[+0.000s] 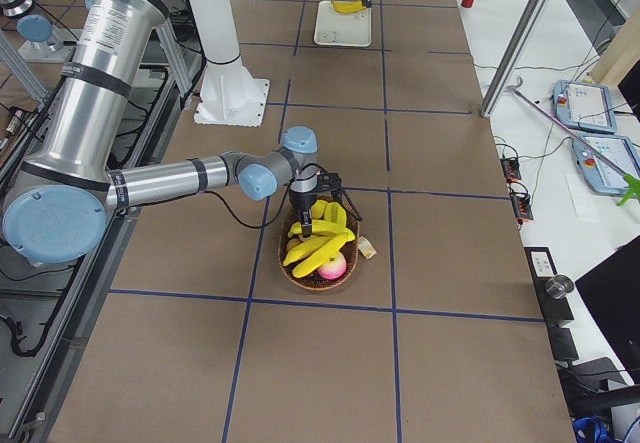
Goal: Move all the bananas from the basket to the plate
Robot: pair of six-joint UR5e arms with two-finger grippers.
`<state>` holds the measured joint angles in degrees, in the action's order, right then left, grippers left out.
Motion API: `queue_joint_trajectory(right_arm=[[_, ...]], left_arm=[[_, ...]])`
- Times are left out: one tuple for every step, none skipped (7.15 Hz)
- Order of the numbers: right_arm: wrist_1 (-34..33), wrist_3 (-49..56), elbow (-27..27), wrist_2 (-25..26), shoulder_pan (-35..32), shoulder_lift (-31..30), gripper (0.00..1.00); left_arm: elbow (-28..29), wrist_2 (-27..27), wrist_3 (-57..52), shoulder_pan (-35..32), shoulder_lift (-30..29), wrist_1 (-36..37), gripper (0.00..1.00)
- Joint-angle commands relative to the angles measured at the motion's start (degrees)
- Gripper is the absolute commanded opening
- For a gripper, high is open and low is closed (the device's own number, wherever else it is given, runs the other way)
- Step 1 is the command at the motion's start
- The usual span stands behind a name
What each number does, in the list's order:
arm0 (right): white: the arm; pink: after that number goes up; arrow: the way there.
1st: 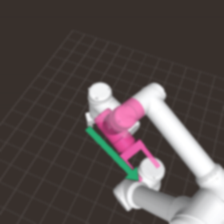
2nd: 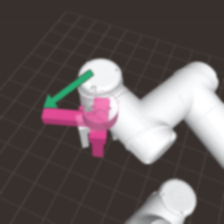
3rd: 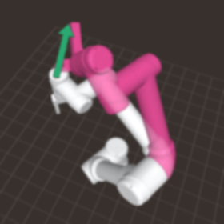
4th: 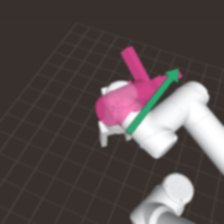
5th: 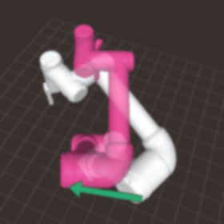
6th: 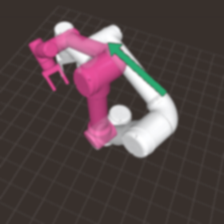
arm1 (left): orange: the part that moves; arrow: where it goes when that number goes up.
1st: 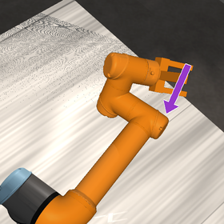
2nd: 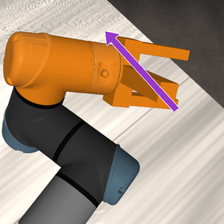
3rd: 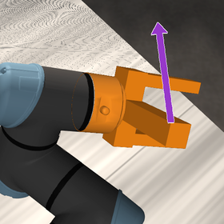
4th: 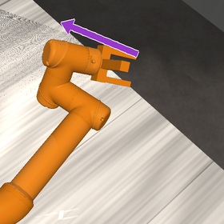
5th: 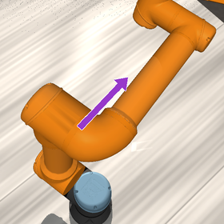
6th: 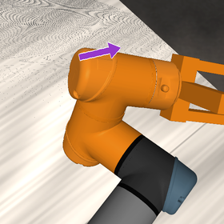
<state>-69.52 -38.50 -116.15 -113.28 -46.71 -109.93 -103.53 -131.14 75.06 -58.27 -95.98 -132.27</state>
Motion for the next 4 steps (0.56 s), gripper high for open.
queue_joint_trajectory(right_arm=[[0.0,0.0,0.0,-0.2,0.0,0.1,0.41],[0.0,0.0,0.0,0.0,0.0,0.1,0.24],[0.1,0.1,0.0,0.1,0.0,0.2,0.14],[0.1,0.1,-0.5,-0.2,-0.1,0.2,0.11]], left_arm=[[0.0,0.0,0.0,0.0,0.0,0.0,1.00],[0.1,0.0,0.0,0.0,-0.1,0.0,1.00],[0.2,0.0,0.0,0.0,0.0,0.1,1.00],[0.3,0.0,0.0,0.0,0.0,0.1,1.00]])
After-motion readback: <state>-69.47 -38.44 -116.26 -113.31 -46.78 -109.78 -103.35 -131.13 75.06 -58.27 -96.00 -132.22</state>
